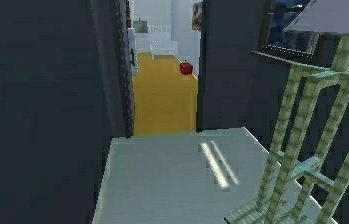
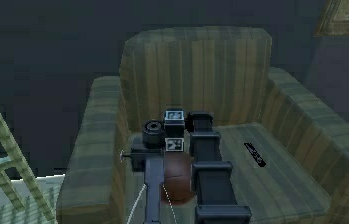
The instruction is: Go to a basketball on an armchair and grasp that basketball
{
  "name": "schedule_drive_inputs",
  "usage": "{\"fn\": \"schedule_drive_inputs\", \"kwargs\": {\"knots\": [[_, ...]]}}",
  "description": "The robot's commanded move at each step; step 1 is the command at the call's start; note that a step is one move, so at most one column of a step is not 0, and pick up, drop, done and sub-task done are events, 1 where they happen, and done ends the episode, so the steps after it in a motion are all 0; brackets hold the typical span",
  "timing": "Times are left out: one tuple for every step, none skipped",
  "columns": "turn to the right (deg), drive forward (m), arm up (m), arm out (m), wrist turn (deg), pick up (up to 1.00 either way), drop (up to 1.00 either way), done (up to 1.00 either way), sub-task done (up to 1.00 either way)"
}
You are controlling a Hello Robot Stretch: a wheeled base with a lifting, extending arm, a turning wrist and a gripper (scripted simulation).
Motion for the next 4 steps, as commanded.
{"fn": "schedule_drive_inputs", "kwargs": {"knots": [[0.0, 0.0, 0.0, 0.0, 45.0, 0.0, 0.0, 0.0, 0.0], [0.0, 0.0, 0.0, 0.0, 45.0, 0.0, 0.0, 0.0, 0.0], [0.0, 0.0, 0.0, 0.0, 45.0, 0.0, 0.0, 0.0, 0.0], [0.0, 0.0, 0.0, 0.0, 45.0, 0.0, 0.0, 0.0, 0.0]]}}
